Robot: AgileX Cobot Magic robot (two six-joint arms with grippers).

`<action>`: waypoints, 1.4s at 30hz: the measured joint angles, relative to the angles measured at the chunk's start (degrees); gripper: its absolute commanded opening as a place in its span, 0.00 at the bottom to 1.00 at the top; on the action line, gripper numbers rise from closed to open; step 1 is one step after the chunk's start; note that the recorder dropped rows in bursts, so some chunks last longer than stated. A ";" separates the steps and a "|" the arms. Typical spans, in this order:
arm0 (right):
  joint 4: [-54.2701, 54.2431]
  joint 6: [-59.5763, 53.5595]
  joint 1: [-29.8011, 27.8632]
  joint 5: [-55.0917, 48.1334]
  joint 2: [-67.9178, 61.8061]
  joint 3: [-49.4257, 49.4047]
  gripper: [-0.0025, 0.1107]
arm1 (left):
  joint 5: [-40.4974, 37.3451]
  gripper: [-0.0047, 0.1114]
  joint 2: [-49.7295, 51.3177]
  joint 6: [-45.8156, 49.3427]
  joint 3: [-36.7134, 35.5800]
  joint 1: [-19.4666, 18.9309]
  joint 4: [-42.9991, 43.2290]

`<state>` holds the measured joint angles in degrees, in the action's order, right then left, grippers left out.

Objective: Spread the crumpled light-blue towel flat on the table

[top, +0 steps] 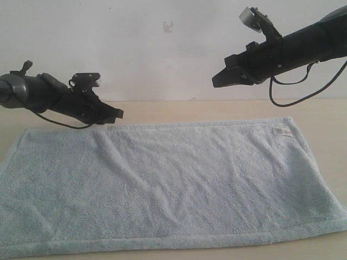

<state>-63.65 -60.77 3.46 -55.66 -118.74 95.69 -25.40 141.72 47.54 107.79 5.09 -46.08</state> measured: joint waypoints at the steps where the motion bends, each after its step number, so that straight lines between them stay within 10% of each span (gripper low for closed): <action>1: 0.00 0.00 0.00 0.00 0.00 0.00 0.02 | -0.54 0.20 -0.57 0.00 0.87 0.27 0.58; 8: -0.20 -0.21 0.00 0.00 0.00 0.00 0.02 | -5.88 0.21 -9.68 -7.11 2.41 0.22 11.88; 17: -0.20 -0.21 0.00 -0.75 0.00 0.00 0.02 | -22.98 0.21 -13.25 -35.50 1.80 -3.81 56.98; 42: -0.20 -0.71 1.71 -1.36 0.00 0.00 0.02 | -12.37 0.19 -5.28 -45.20 -4.07 -9.13 64.67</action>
<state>-63.85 -61.48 5.17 -57.02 -118.74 95.69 -37.77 136.44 2.33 103.71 -4.05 18.59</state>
